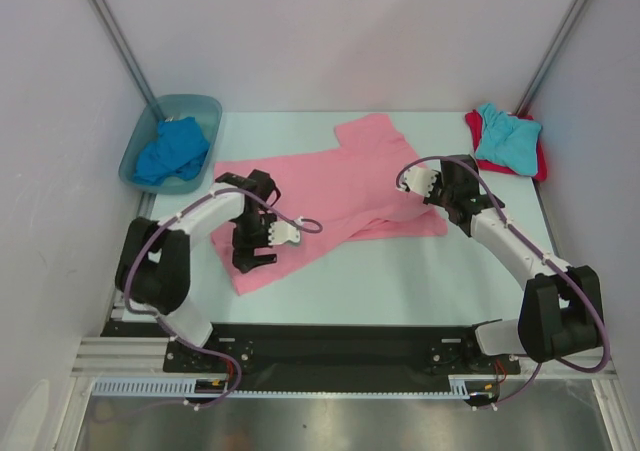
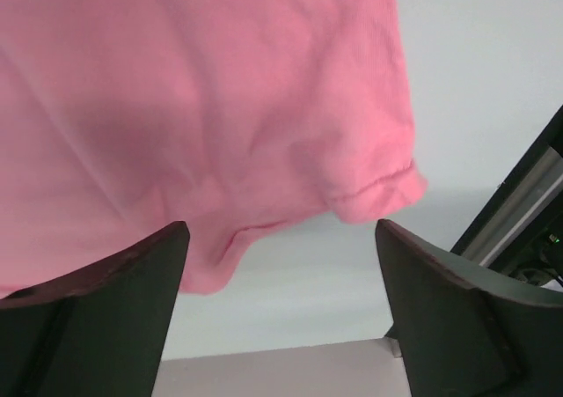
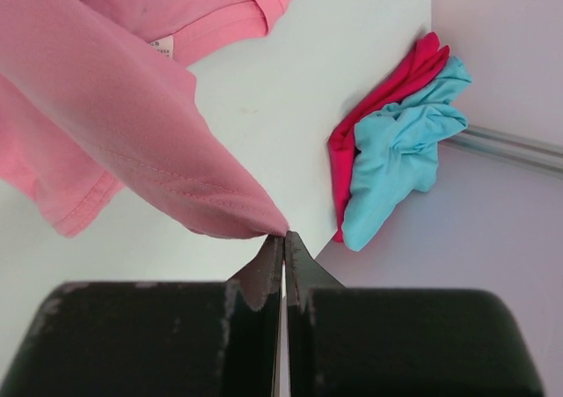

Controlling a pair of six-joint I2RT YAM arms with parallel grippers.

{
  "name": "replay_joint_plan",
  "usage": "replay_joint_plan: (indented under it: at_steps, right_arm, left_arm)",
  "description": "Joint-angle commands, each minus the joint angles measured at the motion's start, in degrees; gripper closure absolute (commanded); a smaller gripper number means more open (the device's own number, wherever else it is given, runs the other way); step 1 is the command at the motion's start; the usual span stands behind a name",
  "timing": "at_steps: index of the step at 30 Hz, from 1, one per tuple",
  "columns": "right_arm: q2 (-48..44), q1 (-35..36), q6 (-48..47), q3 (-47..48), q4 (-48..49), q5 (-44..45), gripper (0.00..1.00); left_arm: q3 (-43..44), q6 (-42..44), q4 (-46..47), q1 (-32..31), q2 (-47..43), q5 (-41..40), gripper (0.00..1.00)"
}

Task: Fold and stack the t-shirts
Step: Fold the tshirt

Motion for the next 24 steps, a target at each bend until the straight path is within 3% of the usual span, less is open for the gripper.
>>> replay_joint_plan:
  at_steps: [1, 3, 5, 6, 8, 9, 10, 11, 12, 16, 24]
  right_arm:
    - [0.2, 0.1, 0.6, 1.3, 1.9, 0.9, 1.0]
    - [0.6, 0.3, 0.4, 1.3, 2.1, 0.9, 1.0]
    - [1.1, 0.3, 0.1, 1.5, 2.7, 0.9, 1.0]
    - [1.2, 0.2, 0.1, 1.7, 2.8, 0.9, 1.0]
    - [1.8, 0.2, 0.1, 2.2, 2.9, 1.0, 1.0]
    - [2.0, 0.3, 0.3, 2.3, 2.9, 1.0, 1.0]
    - [2.1, 0.3, 0.2, 2.3, 2.9, 1.0, 1.0]
    - [2.1, 0.2, 0.3, 2.3, 3.0, 1.0, 1.0]
    - [2.0, 0.2, 0.2, 2.4, 3.1, 0.9, 1.0]
    - [2.1, 0.2, 0.1, 2.0, 3.4, 0.8, 1.0]
    - [3.0, 1.2, 0.0, 1.9, 4.5, 1.7, 1.0]
  left_arm:
    - [-3.0, -1.7, 2.8, 0.1, -7.0, -1.4, 0.05]
    - [-4.0, -2.9, 3.2, 0.2, -8.4, -1.6, 0.07]
    - [-4.6, -6.5, 5.3, 0.2, -10.3, -2.4, 0.39]
    - [-5.2, -8.3, 6.3, 0.2, -10.9, -3.0, 0.66]
    - [-5.3, -12.8, 7.8, 0.2, -11.8, -4.4, 0.83]
    - [-5.3, -14.2, 8.5, 0.2, -12.1, -5.1, 0.79]
    - [-5.2, -16.5, 8.8, 0.2, -12.9, -5.9, 0.52]
    - [-4.9, -17.6, 9.2, 0.2, -13.7, -5.9, 0.06]
    - [-5.5, -19.0, 10.3, 0.2, -14.6, -8.2, 0.0]
    - [-8.2, -24.2, 15.6, -0.8, -22.2, -11.5, 0.0]
    - [-15.0, -34.6, 23.1, -0.3, -27.2, -21.7, 0.02]
